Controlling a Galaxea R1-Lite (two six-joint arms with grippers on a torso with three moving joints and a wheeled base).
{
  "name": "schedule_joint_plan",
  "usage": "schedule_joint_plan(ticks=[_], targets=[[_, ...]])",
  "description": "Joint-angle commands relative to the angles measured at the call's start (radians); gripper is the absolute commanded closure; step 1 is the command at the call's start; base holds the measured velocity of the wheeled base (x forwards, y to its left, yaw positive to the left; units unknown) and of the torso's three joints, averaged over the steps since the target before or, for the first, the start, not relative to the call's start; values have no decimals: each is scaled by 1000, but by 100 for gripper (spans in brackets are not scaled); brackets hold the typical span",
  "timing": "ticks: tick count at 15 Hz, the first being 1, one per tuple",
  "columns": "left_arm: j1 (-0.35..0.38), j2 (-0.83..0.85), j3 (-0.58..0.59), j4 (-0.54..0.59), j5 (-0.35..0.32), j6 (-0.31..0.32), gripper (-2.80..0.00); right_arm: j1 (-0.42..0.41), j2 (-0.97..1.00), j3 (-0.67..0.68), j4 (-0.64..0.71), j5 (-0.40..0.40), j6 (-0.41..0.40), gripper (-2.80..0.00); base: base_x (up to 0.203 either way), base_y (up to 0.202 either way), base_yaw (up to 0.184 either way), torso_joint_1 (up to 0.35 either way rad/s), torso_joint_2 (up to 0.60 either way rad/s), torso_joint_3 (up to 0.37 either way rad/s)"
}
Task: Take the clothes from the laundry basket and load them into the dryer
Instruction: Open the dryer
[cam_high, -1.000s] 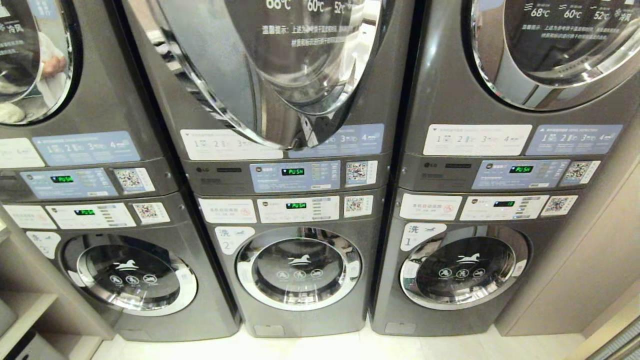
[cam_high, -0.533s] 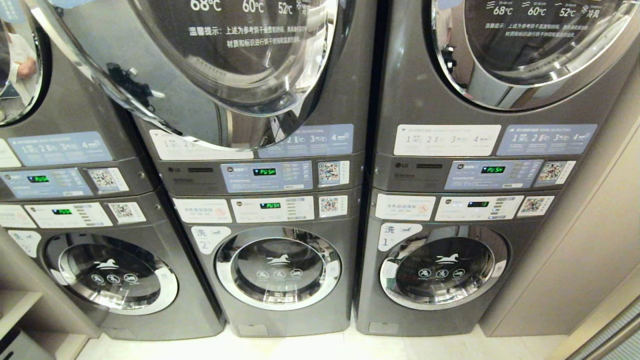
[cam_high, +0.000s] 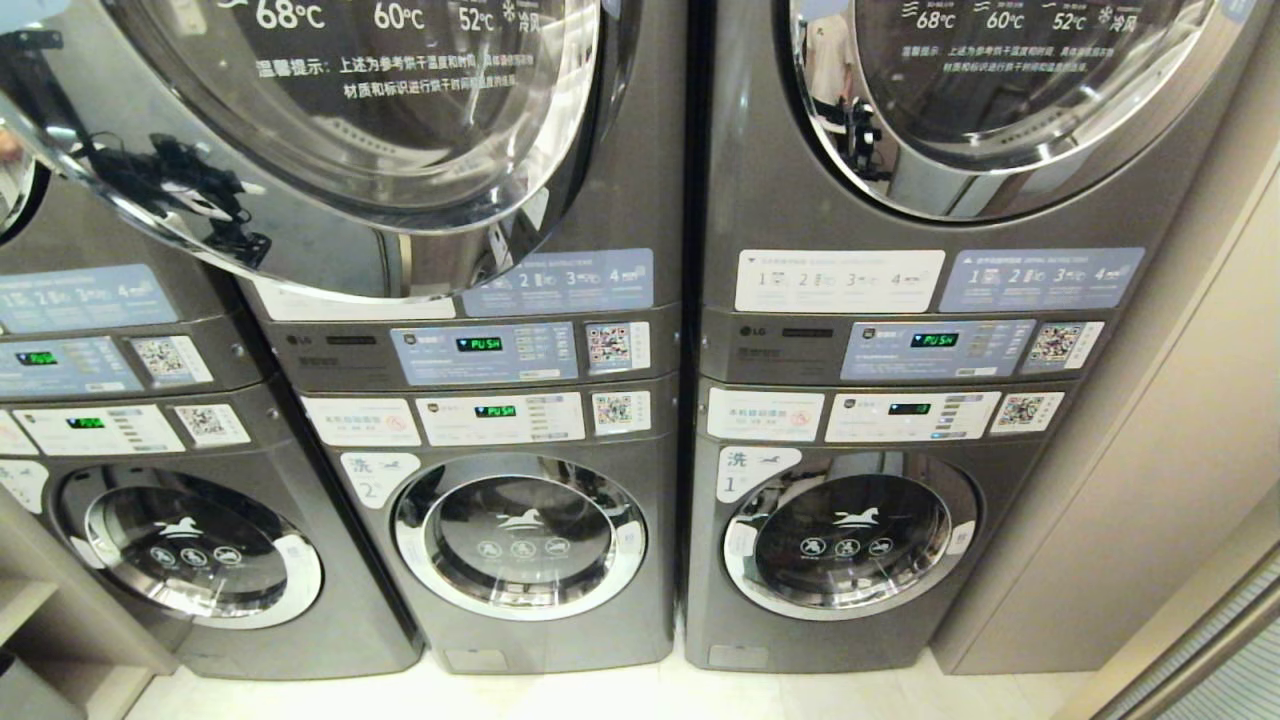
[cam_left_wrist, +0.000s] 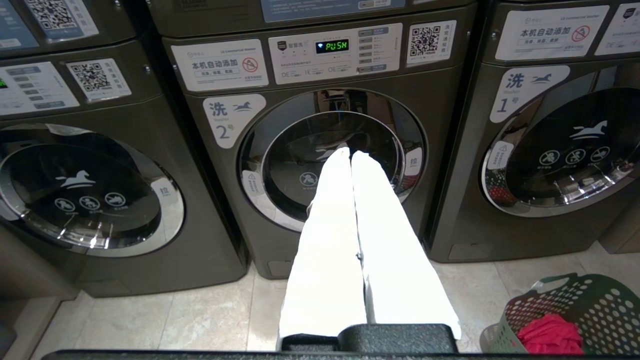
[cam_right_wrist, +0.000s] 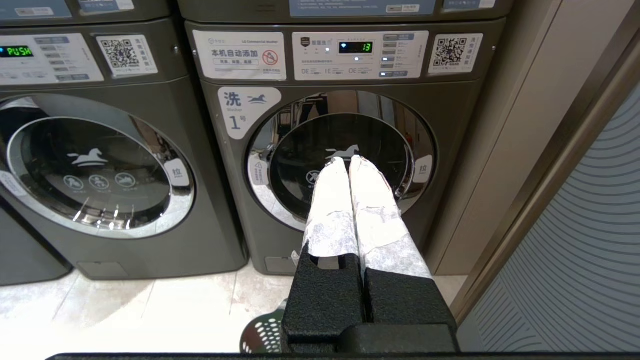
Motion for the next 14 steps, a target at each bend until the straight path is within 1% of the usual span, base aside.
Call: schedule_joint_plan(ticks=[1,4,5,8,9,11,14], targets=[[0,0,0,0,1,-4,0,0,-2,0,0,0,1,0,0,0,0,0,0,0],[0,0,-4,-2,-4,-1,0,0,-2,0,-2,0,5,0,0,0,0,0,0,0],[-1,0,-26,-2,-5,-1,0,0,0,0,0,0,4,0,0,0,0,0,0,0],[0,10,-173,24,-5,-4,0,0,-2,1,-2,0,7,0,0,0,0,0,0,0],[0,40,-229,32,-3,-5,0,0,-2,1,-2,0,8,0,0,0,0,0,0,0],[-4,159,-325,30,3,-6,0,0,-2,1,-2,0,8,0,0,0,0,0,0,0],[-7,353,-476,27,17,-28,0,0,0,1,-2,0,8,0,0,0,0,0,0,0]])
